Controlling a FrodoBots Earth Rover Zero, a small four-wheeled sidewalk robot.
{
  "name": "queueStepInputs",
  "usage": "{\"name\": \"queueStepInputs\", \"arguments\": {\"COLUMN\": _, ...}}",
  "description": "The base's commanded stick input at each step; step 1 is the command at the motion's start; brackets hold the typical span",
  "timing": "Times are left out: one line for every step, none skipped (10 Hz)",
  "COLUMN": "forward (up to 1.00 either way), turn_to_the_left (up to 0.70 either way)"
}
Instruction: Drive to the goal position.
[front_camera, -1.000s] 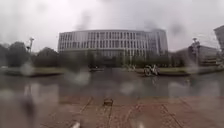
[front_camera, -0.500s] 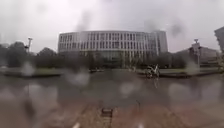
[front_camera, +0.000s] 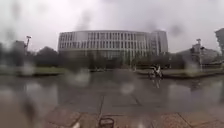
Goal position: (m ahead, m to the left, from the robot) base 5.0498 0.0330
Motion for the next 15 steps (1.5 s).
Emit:
{"name": "queueStepInputs", "arguments": {"forward": 0.7, "turn_to_the_left": 0.01}}
{"name": "queueStepInputs", "arguments": {"forward": 0.7, "turn_to_the_left": 0.01}}
{"name": "queueStepInputs", "arguments": {"forward": 0.7, "turn_to_the_left": 0.01}}
{"name": "queueStepInputs", "arguments": {"forward": 0.7, "turn_to_the_left": 0.01}}
{"name": "queueStepInputs", "arguments": {"forward": 0.7, "turn_to_the_left": 0.01}}
{"name": "queueStepInputs", "arguments": {"forward": 0.7, "turn_to_the_left": 0.01}}
{"name": "queueStepInputs", "arguments": {"forward": 0.7, "turn_to_the_left": 0.01}}
{"name": "queueStepInputs", "arguments": {"forward": 0.7, "turn_to_the_left": 0.01}}
{"name": "queueStepInputs", "arguments": {"forward": 0.7, "turn_to_the_left": 0.01}}
{"name": "queueStepInputs", "arguments": {"forward": 0.7, "turn_to_the_left": 0.01}}
{"name": "queueStepInputs", "arguments": {"forward": 0.7, "turn_to_the_left": 0.01}}
{"name": "queueStepInputs", "arguments": {"forward": 0.7, "turn_to_the_left": 0.01}}
{"name": "queueStepInputs", "arguments": {"forward": 0.7, "turn_to_the_left": 0.01}}
{"name": "queueStepInputs", "arguments": {"forward": 0.7, "turn_to_the_left": 0.01}}
{"name": "queueStepInputs", "arguments": {"forward": 0.7, "turn_to_the_left": 0.01}}
